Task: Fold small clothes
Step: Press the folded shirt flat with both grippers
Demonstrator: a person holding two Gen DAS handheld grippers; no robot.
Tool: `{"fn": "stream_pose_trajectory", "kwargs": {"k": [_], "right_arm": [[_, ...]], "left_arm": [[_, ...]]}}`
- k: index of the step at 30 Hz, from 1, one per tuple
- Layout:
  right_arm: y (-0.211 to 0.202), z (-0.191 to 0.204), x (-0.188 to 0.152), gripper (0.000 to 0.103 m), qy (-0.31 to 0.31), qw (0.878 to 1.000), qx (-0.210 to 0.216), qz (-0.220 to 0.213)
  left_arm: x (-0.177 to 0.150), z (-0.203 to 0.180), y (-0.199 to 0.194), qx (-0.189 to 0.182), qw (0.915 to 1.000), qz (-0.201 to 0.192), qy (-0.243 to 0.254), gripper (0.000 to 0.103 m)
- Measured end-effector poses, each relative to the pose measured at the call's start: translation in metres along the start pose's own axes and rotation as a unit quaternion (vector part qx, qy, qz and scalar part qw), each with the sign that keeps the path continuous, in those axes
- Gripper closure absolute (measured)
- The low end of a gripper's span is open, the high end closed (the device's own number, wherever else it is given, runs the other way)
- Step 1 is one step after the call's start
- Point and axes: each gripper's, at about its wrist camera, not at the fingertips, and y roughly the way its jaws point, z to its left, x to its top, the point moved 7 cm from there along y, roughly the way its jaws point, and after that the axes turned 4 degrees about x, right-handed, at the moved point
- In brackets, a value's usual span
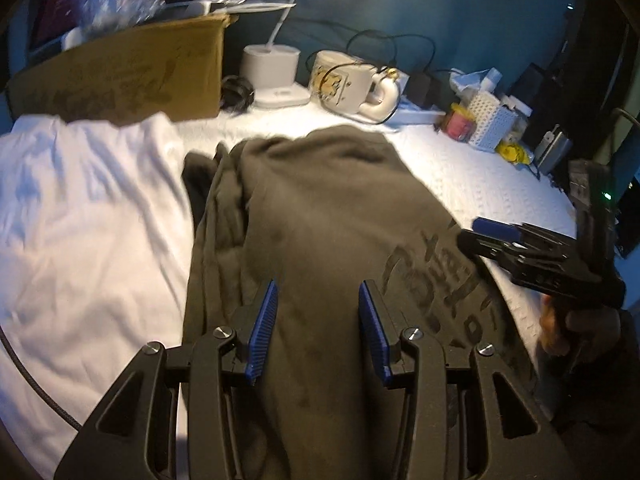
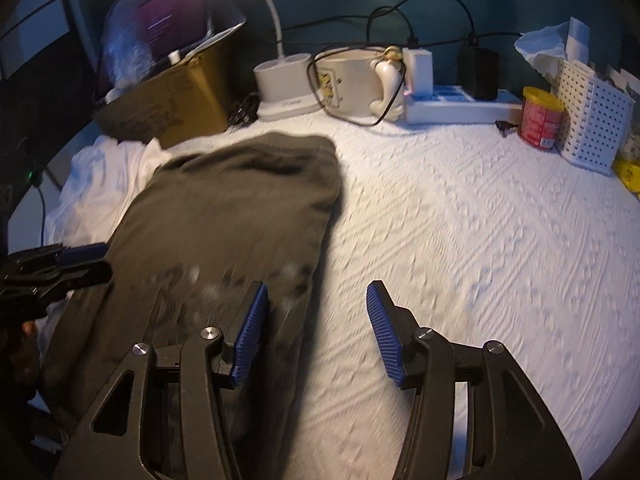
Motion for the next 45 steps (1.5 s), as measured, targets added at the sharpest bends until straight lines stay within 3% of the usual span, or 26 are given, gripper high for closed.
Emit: {"fn": "stream_pose_trajectory", "kwargs": {"k": [6, 14, 18, 19, 20, 23, 26, 31, 36, 45], "right_arm": [[-0.011, 0.005, -0.023, 0.048, -0.004, 1.0, -0.001, 0.0], [-0.026, 0.022, -0.054, 0.056, 0.002, 1.0, 0.016, 0.007], [-0.034, 0.03, -0.067, 0.056, 0.012, 1.0, 0.02, 0.003], [-0.036, 0.032, -0.071, 0.061, 0.014, 1.0, 0.022, 0.003], [-0.038, 0.034, -0.075, 0.073, 0.017, 1.0, 0.024, 0.003], [-0.043, 0.041, -0.085, 0.084, 0.022, 0.999, 0.025, 0.002], [-0.047, 0.048, -0.091, 0.089, 0.012, 1.0, 0.023, 0.005], [-0.052, 0.055, -0.096, 0.092, 0.007, 1.0, 0.019, 0.003], [-0.057, 0.06, -0.103, 0.092, 0.009, 1.0, 0.023, 0.0], [-0.07, 0.057, -0.114, 0.091, 0.02, 0.999, 0.031, -0.003]], "left_arm": [[-0.017, 0.014, 0.004, 0.035, 0.9994, 0.001, -0.002, 0.06], [-0.025, 0.018, -0.011, 0.037, 0.9991, -0.012, -0.014, 0.06], [-0.027, 0.017, -0.027, 0.013, 0.9992, -0.03, -0.021, 0.06], [-0.027, 0.016, -0.03, 0.004, 0.9992, -0.032, -0.025, 0.06], [-0.028, 0.016, -0.033, -0.005, 0.999, -0.033, -0.03, 0.06], [-0.033, 0.016, -0.035, -0.004, 0.9991, -0.029, -0.032, 0.06], [-0.039, 0.016, -0.035, -0.002, 0.9992, -0.021, -0.034, 0.06], [-0.06, 0.016, -0.025, 0.002, 0.9994, 0.005, -0.035, 0.06], [-0.067, 0.016, -0.031, 0.013, 0.9995, 0.005, -0.029, 0.06], [-0.048, -0.016, -0.056, 0.009, 0.999, -0.043, 0.005, 0.06]]}}
